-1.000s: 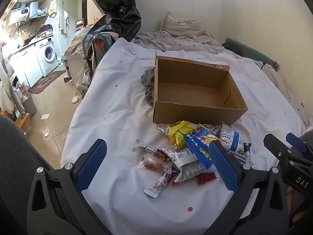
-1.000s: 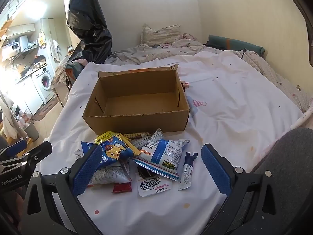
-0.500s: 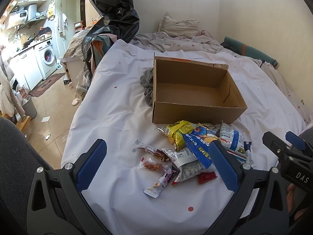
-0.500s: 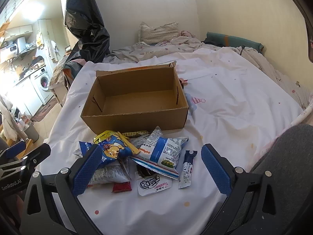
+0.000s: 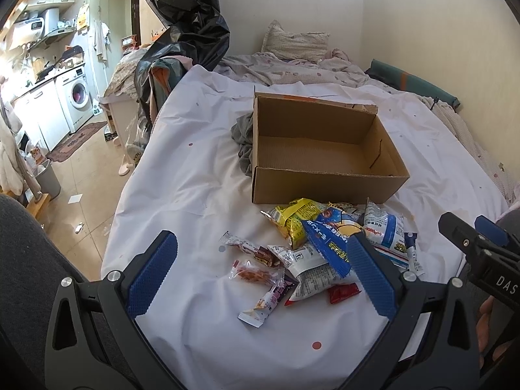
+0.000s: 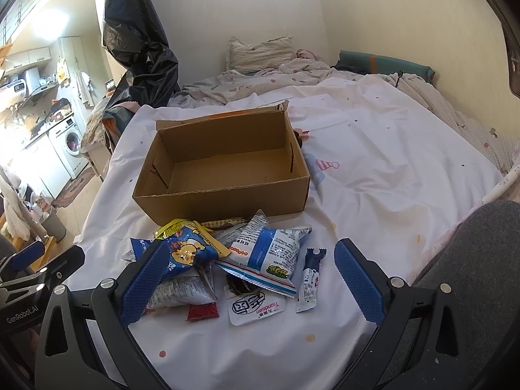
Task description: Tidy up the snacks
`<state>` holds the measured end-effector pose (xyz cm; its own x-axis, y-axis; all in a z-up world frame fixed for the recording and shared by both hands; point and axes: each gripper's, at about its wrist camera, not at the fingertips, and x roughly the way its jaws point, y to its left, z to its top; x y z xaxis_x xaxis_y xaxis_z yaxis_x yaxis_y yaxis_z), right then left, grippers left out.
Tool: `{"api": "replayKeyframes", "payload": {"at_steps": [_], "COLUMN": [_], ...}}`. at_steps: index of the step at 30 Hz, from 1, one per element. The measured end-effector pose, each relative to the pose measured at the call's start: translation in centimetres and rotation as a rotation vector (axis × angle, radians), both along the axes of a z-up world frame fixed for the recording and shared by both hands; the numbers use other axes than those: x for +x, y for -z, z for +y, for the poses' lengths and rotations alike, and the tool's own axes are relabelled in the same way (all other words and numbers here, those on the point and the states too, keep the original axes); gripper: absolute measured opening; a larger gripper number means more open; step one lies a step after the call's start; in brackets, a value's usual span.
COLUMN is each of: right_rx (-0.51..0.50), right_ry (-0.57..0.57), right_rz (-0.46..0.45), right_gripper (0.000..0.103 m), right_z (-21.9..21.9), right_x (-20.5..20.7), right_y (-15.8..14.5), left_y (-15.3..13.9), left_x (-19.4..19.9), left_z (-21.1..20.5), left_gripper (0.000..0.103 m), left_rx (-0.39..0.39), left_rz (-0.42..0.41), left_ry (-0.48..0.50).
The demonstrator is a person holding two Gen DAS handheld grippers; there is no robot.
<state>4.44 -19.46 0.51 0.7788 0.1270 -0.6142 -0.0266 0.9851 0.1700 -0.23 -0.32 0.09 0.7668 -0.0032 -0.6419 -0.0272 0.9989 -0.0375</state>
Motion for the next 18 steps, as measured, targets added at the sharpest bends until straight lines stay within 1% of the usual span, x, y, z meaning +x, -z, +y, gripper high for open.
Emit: {"api": "replayKeyframes", "payload": {"at_steps": [18], "right_rx": [-0.008], "right_ry": [-0.005], "right_rz": [-0.003], "right_gripper": [0.103], "right_z": [0.11], "right_x": [-0.17], "right_y": [-0.40], "left_y": [-0.19], "left_x": [0.14], "left_z": [0.01], "left_gripper": [0.103], "left_rx": [0.006], "left_rz": [0.003], "left_ry": [0.000]}}
